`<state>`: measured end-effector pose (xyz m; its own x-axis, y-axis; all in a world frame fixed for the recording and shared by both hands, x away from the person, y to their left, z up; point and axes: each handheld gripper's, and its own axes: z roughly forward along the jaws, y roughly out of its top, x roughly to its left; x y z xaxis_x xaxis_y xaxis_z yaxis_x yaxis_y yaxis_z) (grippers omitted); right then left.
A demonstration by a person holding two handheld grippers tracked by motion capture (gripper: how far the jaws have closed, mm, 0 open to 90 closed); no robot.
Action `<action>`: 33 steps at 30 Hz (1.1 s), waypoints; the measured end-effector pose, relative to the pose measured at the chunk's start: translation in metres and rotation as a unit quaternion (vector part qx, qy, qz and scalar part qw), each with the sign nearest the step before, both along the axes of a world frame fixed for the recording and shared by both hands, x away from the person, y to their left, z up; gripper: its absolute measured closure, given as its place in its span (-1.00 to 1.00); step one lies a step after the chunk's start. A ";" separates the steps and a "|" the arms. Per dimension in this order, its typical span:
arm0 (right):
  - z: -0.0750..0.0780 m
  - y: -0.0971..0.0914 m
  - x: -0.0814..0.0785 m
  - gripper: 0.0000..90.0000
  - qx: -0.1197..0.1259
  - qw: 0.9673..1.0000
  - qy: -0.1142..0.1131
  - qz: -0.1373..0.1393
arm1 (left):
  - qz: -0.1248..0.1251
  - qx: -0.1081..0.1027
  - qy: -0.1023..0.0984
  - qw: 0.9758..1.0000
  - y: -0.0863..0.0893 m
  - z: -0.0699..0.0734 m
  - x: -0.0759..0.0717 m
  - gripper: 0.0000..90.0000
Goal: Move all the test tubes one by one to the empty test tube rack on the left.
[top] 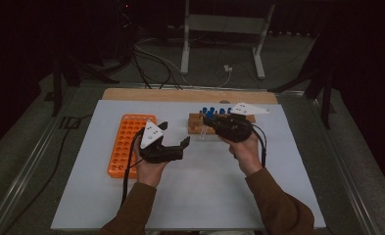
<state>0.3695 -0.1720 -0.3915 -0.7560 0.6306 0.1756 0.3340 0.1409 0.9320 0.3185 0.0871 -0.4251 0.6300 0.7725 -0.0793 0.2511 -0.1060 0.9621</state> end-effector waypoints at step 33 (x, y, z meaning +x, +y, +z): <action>-0.009 0.035 -0.010 0.70 -0.001 0.998 0.007 0.059 | -0.068 0.013 0.012 0.998 -0.024 -0.007 0.014 0.69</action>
